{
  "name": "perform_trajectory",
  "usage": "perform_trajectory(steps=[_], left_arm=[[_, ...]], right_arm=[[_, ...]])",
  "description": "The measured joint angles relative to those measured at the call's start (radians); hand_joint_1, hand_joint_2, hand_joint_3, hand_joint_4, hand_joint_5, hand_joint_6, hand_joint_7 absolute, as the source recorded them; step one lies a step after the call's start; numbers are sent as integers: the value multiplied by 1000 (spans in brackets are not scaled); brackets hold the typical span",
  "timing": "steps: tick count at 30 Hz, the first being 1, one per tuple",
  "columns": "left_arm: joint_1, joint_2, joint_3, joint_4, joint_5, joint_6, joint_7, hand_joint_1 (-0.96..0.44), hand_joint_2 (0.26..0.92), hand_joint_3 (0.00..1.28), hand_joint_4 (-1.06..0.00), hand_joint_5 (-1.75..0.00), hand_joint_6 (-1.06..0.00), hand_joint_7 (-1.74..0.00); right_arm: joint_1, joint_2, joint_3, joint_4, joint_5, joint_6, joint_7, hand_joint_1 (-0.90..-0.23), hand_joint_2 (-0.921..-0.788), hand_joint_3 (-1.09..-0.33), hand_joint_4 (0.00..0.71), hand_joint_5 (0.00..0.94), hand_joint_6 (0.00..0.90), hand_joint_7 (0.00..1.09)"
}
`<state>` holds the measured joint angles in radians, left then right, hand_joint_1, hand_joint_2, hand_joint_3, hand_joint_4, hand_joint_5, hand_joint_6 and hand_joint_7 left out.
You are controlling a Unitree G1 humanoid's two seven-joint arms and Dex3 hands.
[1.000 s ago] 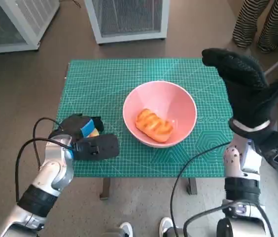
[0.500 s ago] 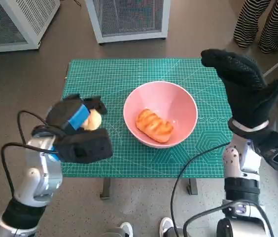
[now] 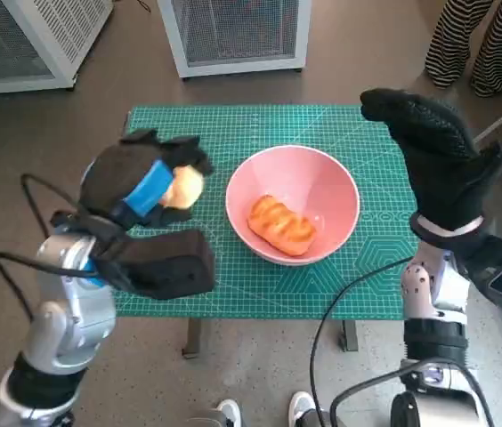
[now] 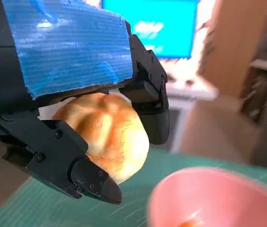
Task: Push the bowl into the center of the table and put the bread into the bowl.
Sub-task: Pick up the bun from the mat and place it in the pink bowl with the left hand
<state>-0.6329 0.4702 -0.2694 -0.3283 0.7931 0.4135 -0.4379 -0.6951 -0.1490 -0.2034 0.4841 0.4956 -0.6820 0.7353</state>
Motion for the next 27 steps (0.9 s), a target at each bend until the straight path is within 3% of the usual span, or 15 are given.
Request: perform_trajectory(steps=[8,23,25,27], left_arm=[[-122,-91,-80,168,-4,-144,96,2,892,57,-774,-1123,-686,-1063],[-202,-232,-181,586,-21,-324,206,2,908,68,-727,-1197,-645,-1086],[-205,-239,-182,625,-30,-340,206,1,914,76,-707,-1235,-624,-1087],[-208,-243,-182,658,-48,-350,203,1,918,141,-647,-1317,-528,-1159]], right_arm=[[2,5,8,-6,-29,-13,-9,-581,-921,-645,247,1,51,540],[22,-6,-1,-22,-28,-17,-15,-588,-921,-633,249,2,47,548],[30,-6,-4,-27,-28,-17,-15,-593,-921,-632,250,2,48,547],[35,-6,-6,-33,-28,-17,-16,-596,-921,-630,250,2,49,546]])
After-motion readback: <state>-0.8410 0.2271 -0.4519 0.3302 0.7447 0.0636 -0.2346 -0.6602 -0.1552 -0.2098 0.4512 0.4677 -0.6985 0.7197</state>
